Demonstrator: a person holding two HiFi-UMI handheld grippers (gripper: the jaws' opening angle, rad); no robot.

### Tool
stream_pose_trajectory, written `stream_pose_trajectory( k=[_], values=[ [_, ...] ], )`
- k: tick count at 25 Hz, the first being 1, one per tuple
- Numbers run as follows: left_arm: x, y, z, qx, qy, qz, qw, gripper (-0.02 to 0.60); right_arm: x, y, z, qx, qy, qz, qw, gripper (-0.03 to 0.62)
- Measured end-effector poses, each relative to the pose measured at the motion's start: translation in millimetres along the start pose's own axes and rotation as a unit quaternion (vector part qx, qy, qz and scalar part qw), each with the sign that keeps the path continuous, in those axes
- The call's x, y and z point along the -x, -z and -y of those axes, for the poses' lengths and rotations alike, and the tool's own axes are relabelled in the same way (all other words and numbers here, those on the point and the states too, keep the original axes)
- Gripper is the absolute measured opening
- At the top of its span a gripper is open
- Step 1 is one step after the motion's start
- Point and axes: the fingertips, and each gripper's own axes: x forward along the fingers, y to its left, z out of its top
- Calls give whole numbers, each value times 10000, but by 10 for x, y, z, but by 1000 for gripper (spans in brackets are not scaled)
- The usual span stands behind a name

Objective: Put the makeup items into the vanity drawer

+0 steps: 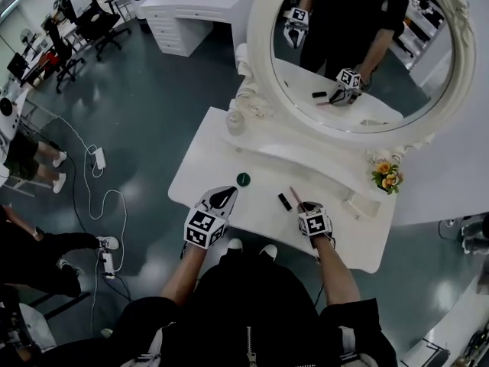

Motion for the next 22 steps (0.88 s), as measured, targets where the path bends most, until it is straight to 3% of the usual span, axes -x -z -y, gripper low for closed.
stream_pose_trajectory(
  k=[4,12,22],
  values=[
    [-81,-18,69,-52,138,-16,9999,21,21,8,-4,-122,-65,37,9999,64],
    [-289,-107,214,-208,500,-10,9985,21,378,-277,86,-271,77,772,9966,61],
    [-654,-375,423,-460,1023,171,9935,23,1153,-839,362,-487,534,1944,9783,61]
  ],
)
